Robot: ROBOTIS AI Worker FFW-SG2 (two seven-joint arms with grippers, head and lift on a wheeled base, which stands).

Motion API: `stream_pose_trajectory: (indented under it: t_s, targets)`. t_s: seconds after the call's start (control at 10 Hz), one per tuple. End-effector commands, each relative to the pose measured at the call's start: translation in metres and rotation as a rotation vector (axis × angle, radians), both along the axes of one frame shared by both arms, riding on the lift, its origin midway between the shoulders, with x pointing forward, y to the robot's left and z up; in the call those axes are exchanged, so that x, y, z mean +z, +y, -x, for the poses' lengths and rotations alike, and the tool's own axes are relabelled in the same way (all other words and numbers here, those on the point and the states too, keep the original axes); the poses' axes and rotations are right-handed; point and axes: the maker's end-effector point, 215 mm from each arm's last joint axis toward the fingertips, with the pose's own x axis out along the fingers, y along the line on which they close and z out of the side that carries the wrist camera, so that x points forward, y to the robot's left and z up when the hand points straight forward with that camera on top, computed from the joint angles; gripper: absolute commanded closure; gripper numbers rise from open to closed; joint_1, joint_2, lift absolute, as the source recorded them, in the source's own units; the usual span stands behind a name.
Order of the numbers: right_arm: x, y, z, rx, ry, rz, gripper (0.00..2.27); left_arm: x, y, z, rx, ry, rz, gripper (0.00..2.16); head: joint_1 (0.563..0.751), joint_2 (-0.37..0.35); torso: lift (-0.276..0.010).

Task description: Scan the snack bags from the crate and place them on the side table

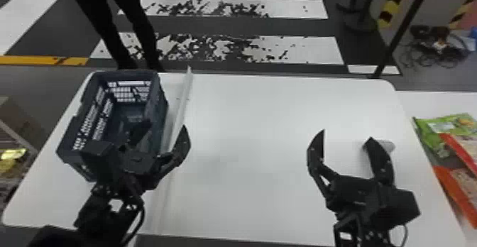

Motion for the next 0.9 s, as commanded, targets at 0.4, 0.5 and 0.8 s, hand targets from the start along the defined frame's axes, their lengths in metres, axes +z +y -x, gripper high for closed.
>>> stream_pose_trajectory:
  t_s: [0.4,0.5,0.8]
  targets:
    - [-0.0082,0.012,0.0079,0.02,0.007,-0.012,0.03,0.0035,0.0002,0.0023,0.016,-0.01,0.007,0.08,0.695,0.064,-0.05]
    - [-0.0089,0.012,0.0085,0.02,0.008,-0.012,0.03,0.0035,0.0001,0.0023,0.016,-0.01,0.005,0.08,0.695,0.064,-0.05]
    - [-0.0089,0.0128,0.0087,0.021,0.008,-0.013,0.03,0.0035,0.0001,0.0022,0.018,-0.01,0.005,0.08,0.695,0.065,-0.05]
